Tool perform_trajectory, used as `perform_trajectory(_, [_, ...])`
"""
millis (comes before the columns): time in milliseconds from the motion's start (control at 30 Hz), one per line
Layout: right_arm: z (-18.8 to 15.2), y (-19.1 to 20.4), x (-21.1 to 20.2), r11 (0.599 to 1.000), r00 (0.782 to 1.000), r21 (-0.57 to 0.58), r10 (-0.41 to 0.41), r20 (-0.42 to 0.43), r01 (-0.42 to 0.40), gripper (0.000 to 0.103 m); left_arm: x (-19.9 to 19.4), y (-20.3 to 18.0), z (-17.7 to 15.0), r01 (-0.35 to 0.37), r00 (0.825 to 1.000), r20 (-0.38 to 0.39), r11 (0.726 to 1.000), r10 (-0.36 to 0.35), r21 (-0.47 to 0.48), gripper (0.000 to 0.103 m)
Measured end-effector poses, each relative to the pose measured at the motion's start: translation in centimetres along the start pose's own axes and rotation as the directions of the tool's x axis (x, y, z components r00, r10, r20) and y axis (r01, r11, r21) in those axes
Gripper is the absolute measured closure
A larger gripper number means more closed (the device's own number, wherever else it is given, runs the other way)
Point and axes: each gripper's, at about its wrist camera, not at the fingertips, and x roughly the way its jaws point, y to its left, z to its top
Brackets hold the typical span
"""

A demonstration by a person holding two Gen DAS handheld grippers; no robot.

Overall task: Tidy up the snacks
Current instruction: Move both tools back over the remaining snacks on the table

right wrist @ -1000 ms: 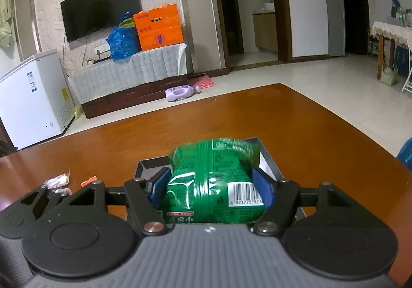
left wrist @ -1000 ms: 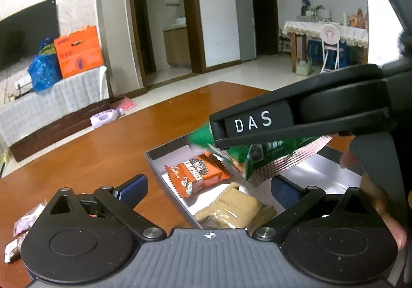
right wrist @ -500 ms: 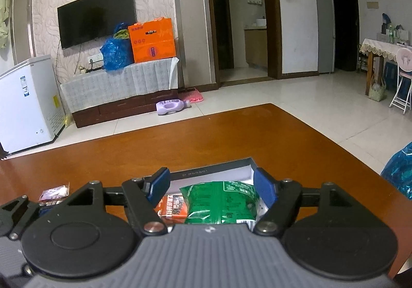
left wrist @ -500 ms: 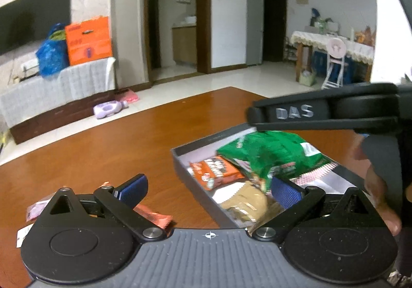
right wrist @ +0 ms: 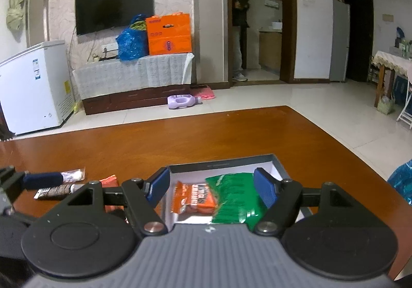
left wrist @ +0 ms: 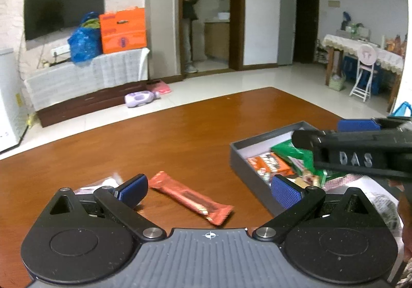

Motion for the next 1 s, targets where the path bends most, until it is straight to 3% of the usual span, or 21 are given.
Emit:
perform_trajectory(233, [-0.7,2.3,-1.5,0.999,0.999,0.032,0.041,-0.009,-0.041,0.03,-0.8,1.8,0.1,-0.038,0.999,0.003,0.999,0.038,0.001,0.0])
perform_trajectory(567, [-1.0,5.4,-4.5,0.995,0.993,0.053,0.078,0.084,-0.082,0.026,-2.3,4.2,-0.3,-0.092,0.996,-0.006,0.996,0.092,0.0,0.0])
perform_trajectory(1000, [-2.1,7.5,-4.3,0.989,0.989,0.042,0.139,0.046,-0.141,0.026,-2.3,7.6,-1.8,-0.173,0.984,-0.039,0.985,0.172,-0.024,0.0])
